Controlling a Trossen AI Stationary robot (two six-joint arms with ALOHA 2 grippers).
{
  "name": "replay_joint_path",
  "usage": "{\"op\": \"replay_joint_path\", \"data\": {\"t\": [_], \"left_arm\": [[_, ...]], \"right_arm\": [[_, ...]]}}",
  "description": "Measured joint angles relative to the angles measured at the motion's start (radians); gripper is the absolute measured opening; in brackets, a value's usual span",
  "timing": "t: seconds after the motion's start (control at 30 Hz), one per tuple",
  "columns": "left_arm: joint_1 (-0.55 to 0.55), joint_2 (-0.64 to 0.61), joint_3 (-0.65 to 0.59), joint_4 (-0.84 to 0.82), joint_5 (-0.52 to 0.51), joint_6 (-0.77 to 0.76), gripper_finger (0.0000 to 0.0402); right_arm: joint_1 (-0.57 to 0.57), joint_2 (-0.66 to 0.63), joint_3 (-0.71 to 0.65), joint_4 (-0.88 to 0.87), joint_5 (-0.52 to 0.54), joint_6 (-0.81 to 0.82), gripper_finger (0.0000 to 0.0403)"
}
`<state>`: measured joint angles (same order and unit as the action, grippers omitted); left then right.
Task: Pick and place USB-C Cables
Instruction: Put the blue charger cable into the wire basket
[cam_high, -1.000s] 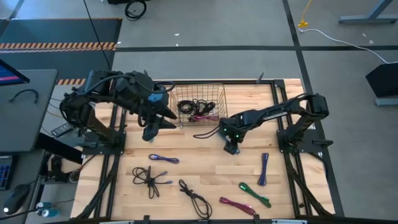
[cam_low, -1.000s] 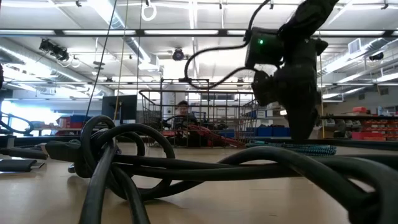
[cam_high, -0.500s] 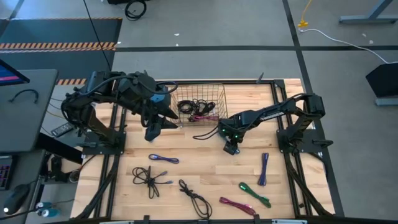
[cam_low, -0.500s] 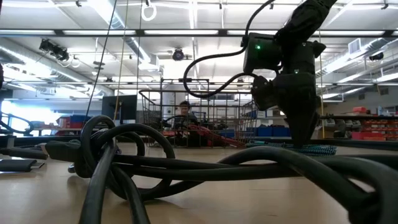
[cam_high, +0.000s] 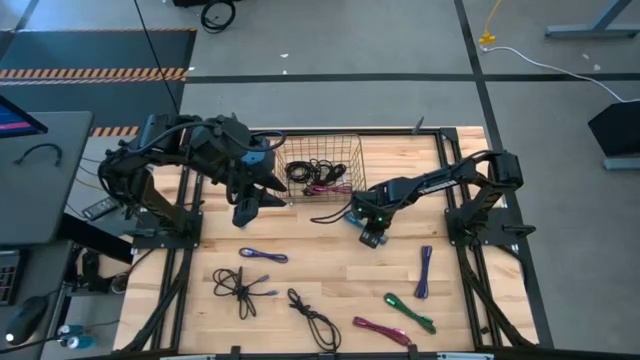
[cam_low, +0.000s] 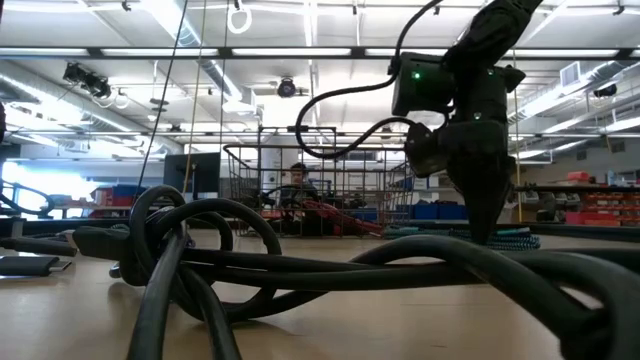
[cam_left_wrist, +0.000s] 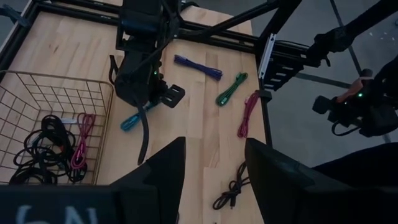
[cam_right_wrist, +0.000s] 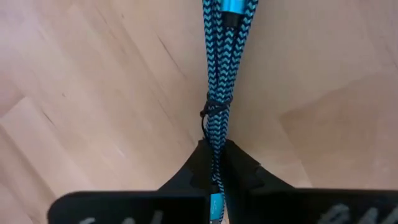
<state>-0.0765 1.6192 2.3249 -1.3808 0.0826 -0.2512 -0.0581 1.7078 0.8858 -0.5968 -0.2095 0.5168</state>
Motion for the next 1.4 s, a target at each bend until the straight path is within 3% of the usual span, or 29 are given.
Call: {"op": "replay_joint_path", "data": {"t": [0.17,0.47,0.67,0.97,1.17,1.4], "left_arm": [[0.000,0.000,0.000,0.000,0.000,0.001,0.0172],[0.000,0.000,0.000,0.000,0.000,0.002,0.0172],[0.000,0.000,0.000,0.000,0.000,0.004,0.0172],[0.000,0.000,0.000,0.000,0.000,0.028,0.0172],[0.000,0.000,0.000,0.000,0.000,0.028,0.0172],[0.000,0.000,0.000,0.000,0.000,0.030,0.0172]], "right_arm": [[0.043,-0.056,0.045,-0.068,-0.021,-0.004,0.0015],[0.109,-0.194,0.401,-0.138,-0.014,-0.064,0.0012],[0.110,-0.216,0.628,-0.215,0.008,-0.178,0.0012],[-0.019,-0.216,0.934,-0.441,0.112,-0.429,0.0012],[-0.141,-0.216,1.058,-0.436,0.128,-0.560,0.0012],[-0.236,-0.217,1.095,-0.343,-0.076,-0.589,0.0018]]}}
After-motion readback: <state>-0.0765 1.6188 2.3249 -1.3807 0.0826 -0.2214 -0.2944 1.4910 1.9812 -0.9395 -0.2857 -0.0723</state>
